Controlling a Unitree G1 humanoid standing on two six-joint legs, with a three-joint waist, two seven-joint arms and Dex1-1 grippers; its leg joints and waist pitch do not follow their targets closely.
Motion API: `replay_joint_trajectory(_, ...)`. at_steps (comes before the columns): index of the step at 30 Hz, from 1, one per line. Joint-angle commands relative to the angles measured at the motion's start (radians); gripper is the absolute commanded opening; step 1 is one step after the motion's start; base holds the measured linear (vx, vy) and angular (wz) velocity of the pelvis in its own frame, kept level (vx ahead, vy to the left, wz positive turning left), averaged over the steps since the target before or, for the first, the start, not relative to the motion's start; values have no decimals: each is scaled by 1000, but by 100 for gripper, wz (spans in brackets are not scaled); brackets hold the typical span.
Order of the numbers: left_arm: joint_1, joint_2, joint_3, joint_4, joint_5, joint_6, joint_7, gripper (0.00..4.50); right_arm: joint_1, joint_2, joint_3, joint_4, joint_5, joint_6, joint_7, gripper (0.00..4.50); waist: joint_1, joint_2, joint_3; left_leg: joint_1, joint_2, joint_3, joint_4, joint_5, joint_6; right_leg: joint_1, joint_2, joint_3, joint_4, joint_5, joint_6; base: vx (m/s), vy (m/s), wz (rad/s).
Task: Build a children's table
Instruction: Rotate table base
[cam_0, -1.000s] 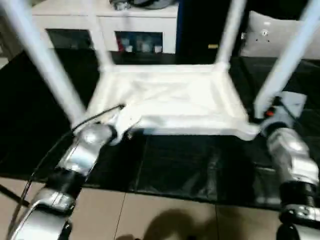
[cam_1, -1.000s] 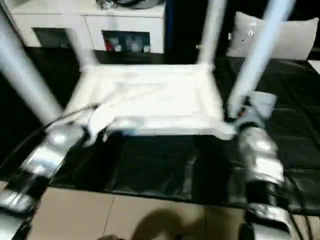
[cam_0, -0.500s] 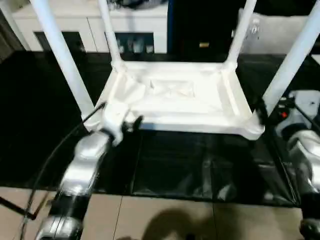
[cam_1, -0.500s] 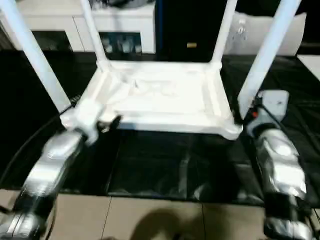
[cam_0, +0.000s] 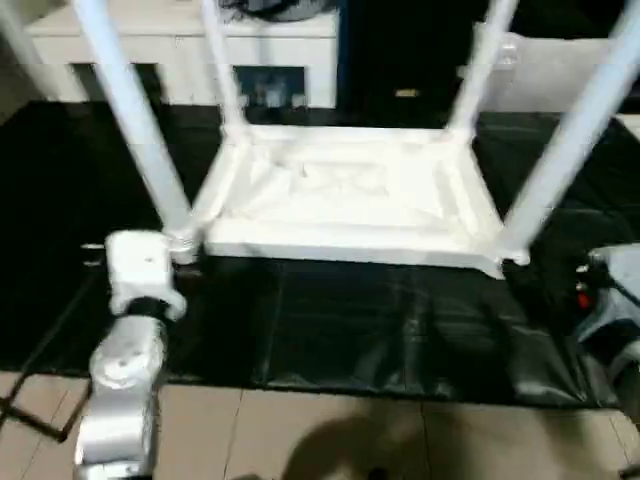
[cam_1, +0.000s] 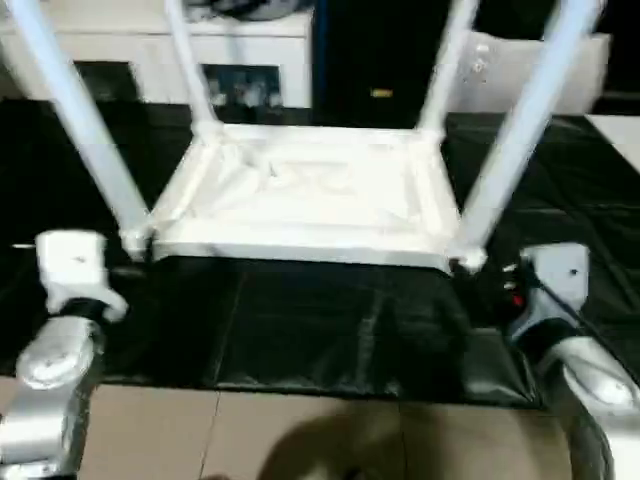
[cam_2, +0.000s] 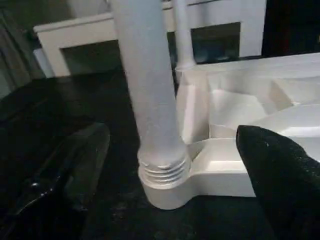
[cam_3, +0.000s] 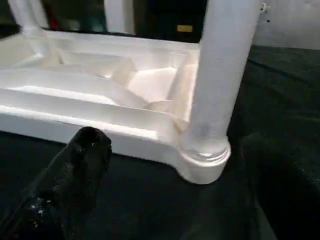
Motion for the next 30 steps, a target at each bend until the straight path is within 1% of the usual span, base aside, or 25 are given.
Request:
replay_joint_trajectory(1, -26, 13, 7, 19, -4, 23, 9, 447, -14, 11, 22, -21, 12, 25, -1, 450, -16, 1, -37, 29, 45, -35, -74, -461, 57, 29, -41, 7, -123, -637, 103, 0, 0, 0)
replay_joint_trajectory(2, -46, 21, 9, 39, -5, 35, 10, 447, -28, 18, 38, -9, 1, 24, -5, 450, -27, 12, -32, 24, 68, -53, -97, -553, 46, 46, -40, 10, -105, -593, 94, 0, 0, 0)
replay_joint_trajectory(3, -82, 31, 16, 77, -8, 47, 18, 447, -49, 27, 73, 14, -19, 18, -6, 450, -30, 12, -29, 21, 83, -61, -111, -603, 40, 55, -39, 19, -83, -558, 87, 0, 0, 0)
replay_joint_trajectory(4, -88, 32, 17, 83, -8, 48, 20, 447, -52, 28, 79, 18, -22, 17, -5, 450, -29, 17, -27, 14, 102, -74, -137, -691, 19, 69, -42, 50, -33, -486, 63, 0, 0, 0)
replay_joint_trajectory(5, -119, 44, 19, 120, -2, 53, 29, 447, -68, 30, 113, 40, -40, 16, -5, 450, -30, 12, -24, 12, 100, -73, -140, -714, 8, 68, -47, 61, -23, -480, 54, -56, -7, 4)
replay_joint_trajectory(6, -148, 53, 23, 153, 3, 58, 38, 447, -83, 28, 143, 58, -53, 24, -5, 450, -35, 4, -20, 33, 57, -57, -109, -698, -13, 38, -55, 58, -67, -633, 61, -56, -7, 4)
replay_joint_trajectory(7, -166, 58, 25, 174, 6, 68, 43, 447, -93, 28, 157, 68, -55, 34, -5, 450, -47, -13, -23, 84, -14, -24, -18, -546, -7, -24, -72, 17, -149, -849, 89, 0, 0, 0)
replay_joint_trajectory(8, -188, 62, 31, 200, 10, 76, 52, 447, -107, 33, 170, 83, -56, 47, -6, 450, -64, 0, -22, 75, -23, -24, 2, -462, 11, -4, -73, -32, -168, -898, 125, 0, 0, 0)
replay_joint_trajectory(9, -201, 64, 35, 214, 11, 80, 58, 447, -115, 37, 176, 91, -54, 56, -7, 450, -76, 5, -15, 67, -6, -35, -9, -498, 15, 11, -64, -64, -176, -872, 144, 0, 0, 0)
replay_joint_trajectory(10, -220, 68, 40, 237, 8, 76, 62, 447, -130, 41, 190, 106, -61, 62, -4, 450, -72, 38, -20, 4, 72, -89, -88, -655, 6, 94, -57, -27, -47, -642, 117, 0, 0, 0)
replay_joint_trajectory(11, -220, 68, 40, 237, 8, 76, 62, 447, -130, 41, 190, 106, -61, 62, -4, 450, -39, 42, -23, -22, 137, -125, -175, -805, -4, 108, -52, 82, 122, -257, 28, 0, 0, 0)
replay_joint_trajectory(12, -246, 76, 48, 267, 6, 86, 72, 447, -157, 51, 213, 133, -69, 61, 0, 450, -33, 38, -22, 15, 122, -109, -171, -808, 3, 64, -49, 108, 114, -200, 12, 0, 0, 0)
replay_joint_trajectory(13, -247, 76, 48, 268, 6, 86, 72, 447, -157, 52, 213, 133, -69, 61, 0, 450, -60, -3, -21, 18, 66, -92, -116, -762, -5, 58, -64, 113, 50, -370, 15, 13, -73, 10)
replay_joint_trajectory(14, -266, 84, 49, 293, -3, 86, 65, 447, -180, 64, 236, 153, -74, 56, 3, 450, -51, -29, -15, 80, -68, -28, 102, -314, 8, -62, -126, 89, -132, -1131, 133, -1, -62, -8)
replay_joint_trajectory(15, -275, 87, 49, 306, -12, 79, 55, 447, -189, 67, 242, 161, -73, 57, 6, 450, -60, -48, -16, 28, -55, -39, 90, -233, 17, -6, -148, 90, -116, -1145, 129, -1, -62, -8)
replay_joint_trajectory(16, -282, 89, 48, 317, -18, 74, 49, 447, -198, 70, 247, 174, -76, 54, 5, 450, -33, -17, -47, -39, -22, -67, 9, -147, 25, 69, -128, 98, -53, -918, 121, 58, -5, -22)
replay_joint_trajectory(17, -286, 91, 48, 323, -21, 73, 46, 447, -202, 71, 248, 178, -77, 53, 4, 450, -32, -5, -47, -27, 3, -90, -21, -164, 45, 34, -79, 87, -39, -700, 69, 89, 1, -5)
replay_joint_trajectory(18, -298, 97, 47, 344, -27, 68, 35, 447, -212, 74, 253, 192, -81, 50, 2, 450, -30, 0, -49, -18, 12, -95, -25, -185, 46, 30, -72, 85, -32, -619, 35, 89, 1, -5)
replay_joint_trajectory(19, -312, 105, 53, 370, -27, 67, 39, 447, -223, 77, 258, 208, -84, 46, 3, 450, -30, 5, -53, -17, 16, -96, -27, -188, 48, 31, -67, 86, -24, -543, 0, 0, 0, 0)
replay_joint_trajectory(20, -333, 117, 65, 408, -25, 65, 52, 447, -239, 81, 266, 232, -92, 40, 3, 450, -30, 14, -56, -30, 26, -103, -36, -176, 57, 47, -67, 86, -4, -374, -75, 0, 0, 0)
replay_joint_trajectory(22, -349, 126, 75, 428, -20, 65, 72, 447, -253, 86, 272, 249, -93, 37, 7, 450, -26, 16, -64, -29, 26, -100, -33, -138, 70, 49, -71, 90, 6, -267, -119, 0, 0, 0)
replay_joint_trajectory(23, -355, 126, 81, 433, -19, 68, 85, 447, -260, 88, 277, 256, -95, 37, 9, 450, -20, 20, -67, -35, 27, -98, -32, -96, 80, 53, -74, 91, 13, -198, -143, 0, 0, 0)
replay_joint_trajectory(25, -359, 122, 90, 433, -22, 71, 100, 447, -266, 89, 282, 262, -98, 40, 12, 450, -14, 18, -67, -37, 29, -95, -30, -72, 91, 56, -78, 93, 16, -159, -157, 0, 0, 0)
replay_joint_trajectory(26, -360, 110, 97, 420, -32, 81, 115, 447, -273, 90, 291, 268, -102, 45, 19, 450, -4, 19, -67, -34, 31, -92, -29, -54, 100, 56, -79, 93, 19, -134, -173, 0, 0, 0)
replay_joint_trajectory(30, -357, 90, 96, 407, -49, 82, 125, 447, -279, 91, 295, 274, -102, 43, 23, 450, 15, 16, -61, -30, 32, -86, -34, -93, 97, 56, -81, 94, 9, -208, -164, 0, 0, 0)
